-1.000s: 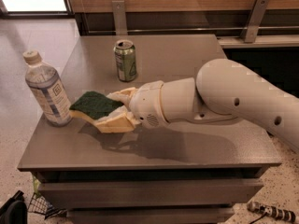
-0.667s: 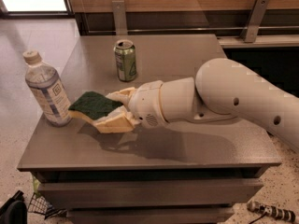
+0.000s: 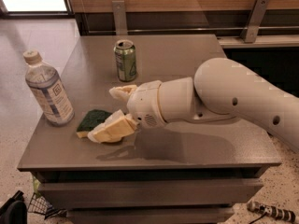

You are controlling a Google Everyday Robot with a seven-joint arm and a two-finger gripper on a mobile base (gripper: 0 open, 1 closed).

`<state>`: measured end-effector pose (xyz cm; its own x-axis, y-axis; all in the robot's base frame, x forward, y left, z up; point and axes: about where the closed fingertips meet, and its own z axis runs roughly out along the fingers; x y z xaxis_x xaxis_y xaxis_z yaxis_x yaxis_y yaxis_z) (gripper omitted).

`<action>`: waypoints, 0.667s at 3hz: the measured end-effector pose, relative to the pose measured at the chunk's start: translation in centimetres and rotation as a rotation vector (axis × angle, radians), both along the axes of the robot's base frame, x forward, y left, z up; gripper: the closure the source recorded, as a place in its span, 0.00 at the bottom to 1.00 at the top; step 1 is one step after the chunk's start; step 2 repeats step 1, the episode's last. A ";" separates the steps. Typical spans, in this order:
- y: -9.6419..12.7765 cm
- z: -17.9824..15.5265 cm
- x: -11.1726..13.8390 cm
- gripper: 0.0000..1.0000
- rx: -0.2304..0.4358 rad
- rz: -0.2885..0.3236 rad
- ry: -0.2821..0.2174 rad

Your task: Move sponge near blue plastic bottle

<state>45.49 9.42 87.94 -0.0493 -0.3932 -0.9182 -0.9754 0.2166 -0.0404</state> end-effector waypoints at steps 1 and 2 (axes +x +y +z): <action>0.0 0.0 0.0 0.00 0.000 0.000 0.000; 0.0 0.0 0.0 0.00 0.000 0.000 0.000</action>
Offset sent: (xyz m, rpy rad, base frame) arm 0.0000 0.0000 0.0000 0.0000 0.0000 0.0000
